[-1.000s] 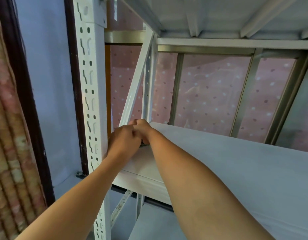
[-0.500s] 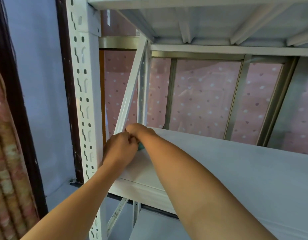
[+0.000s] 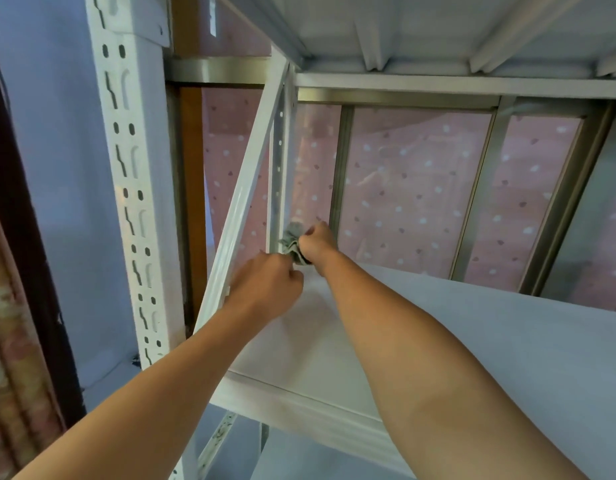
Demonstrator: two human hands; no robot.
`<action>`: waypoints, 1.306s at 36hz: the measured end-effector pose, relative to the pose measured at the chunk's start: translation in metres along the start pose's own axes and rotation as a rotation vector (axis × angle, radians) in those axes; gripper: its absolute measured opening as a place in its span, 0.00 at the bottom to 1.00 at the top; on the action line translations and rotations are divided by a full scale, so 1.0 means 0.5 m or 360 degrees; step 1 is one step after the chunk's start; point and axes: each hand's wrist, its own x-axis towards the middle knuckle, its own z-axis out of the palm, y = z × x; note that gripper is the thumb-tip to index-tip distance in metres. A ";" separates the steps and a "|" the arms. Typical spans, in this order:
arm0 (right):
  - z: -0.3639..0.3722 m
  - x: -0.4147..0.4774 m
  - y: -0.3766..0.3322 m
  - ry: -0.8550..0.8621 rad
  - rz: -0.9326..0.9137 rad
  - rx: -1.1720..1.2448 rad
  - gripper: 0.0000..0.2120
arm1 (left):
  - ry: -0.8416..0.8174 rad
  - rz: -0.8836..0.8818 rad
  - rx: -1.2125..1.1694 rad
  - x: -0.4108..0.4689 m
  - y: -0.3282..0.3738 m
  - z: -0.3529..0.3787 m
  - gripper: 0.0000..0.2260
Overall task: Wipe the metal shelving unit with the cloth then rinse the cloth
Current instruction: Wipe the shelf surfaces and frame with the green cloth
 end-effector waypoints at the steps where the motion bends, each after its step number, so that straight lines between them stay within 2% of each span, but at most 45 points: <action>1: -0.009 0.009 0.012 0.0012 0.0018 -0.0054 0.21 | -0.0013 0.0000 0.0007 0.003 0.001 0.003 0.10; 9: -0.072 0.069 0.085 0.0157 0.0055 -0.0586 0.15 | -0.0074 -0.0065 0.0009 0.017 -0.013 0.043 0.12; 18: -0.074 0.118 0.110 0.0070 -0.0078 -0.0878 0.15 | -0.0316 -0.0152 -0.0070 0.032 -0.023 0.037 0.12; 23: -0.049 0.121 0.090 -0.0037 -0.0163 -0.1008 0.13 | -0.0168 -0.0359 -0.0272 0.037 -0.029 0.014 0.10; 26: -0.033 0.124 0.074 -0.0192 -0.0252 -0.1079 0.11 | -0.0117 -0.0461 -0.0466 0.027 -0.037 -0.004 0.06; 29: -0.029 0.126 0.059 -0.0439 -0.0313 -0.1024 0.14 | -0.0080 -0.0516 -0.0587 0.015 -0.046 -0.016 0.06; 32: -0.033 0.102 0.038 -0.0712 -0.0324 -0.0841 0.18 | -0.0048 -0.0459 -0.0364 0.015 -0.055 -0.021 0.10; 35: -0.030 0.082 0.028 -0.0966 -0.0247 -0.0689 0.20 | -0.0089 -0.0427 -0.0375 0.010 -0.055 -0.027 0.11; 37: -0.026 0.083 0.029 -0.1017 -0.0194 -0.0629 0.22 | -0.0091 -0.0405 -0.0380 0.008 -0.054 -0.033 0.12; 40: -0.026 0.081 0.030 -0.0911 -0.0244 -0.0636 0.22 | -0.0089 -0.0397 -0.0356 0.004 -0.051 -0.040 0.12; 44: -0.031 0.088 0.046 -0.0426 -0.0542 -0.0794 0.17 | -0.0056 -0.0385 -0.0329 -0.002 -0.050 -0.046 0.12; 47: -0.033 0.080 0.059 -0.0243 -0.0711 -0.0954 0.16 | -0.0046 -0.0360 -0.0325 -0.005 -0.055 -0.047 0.12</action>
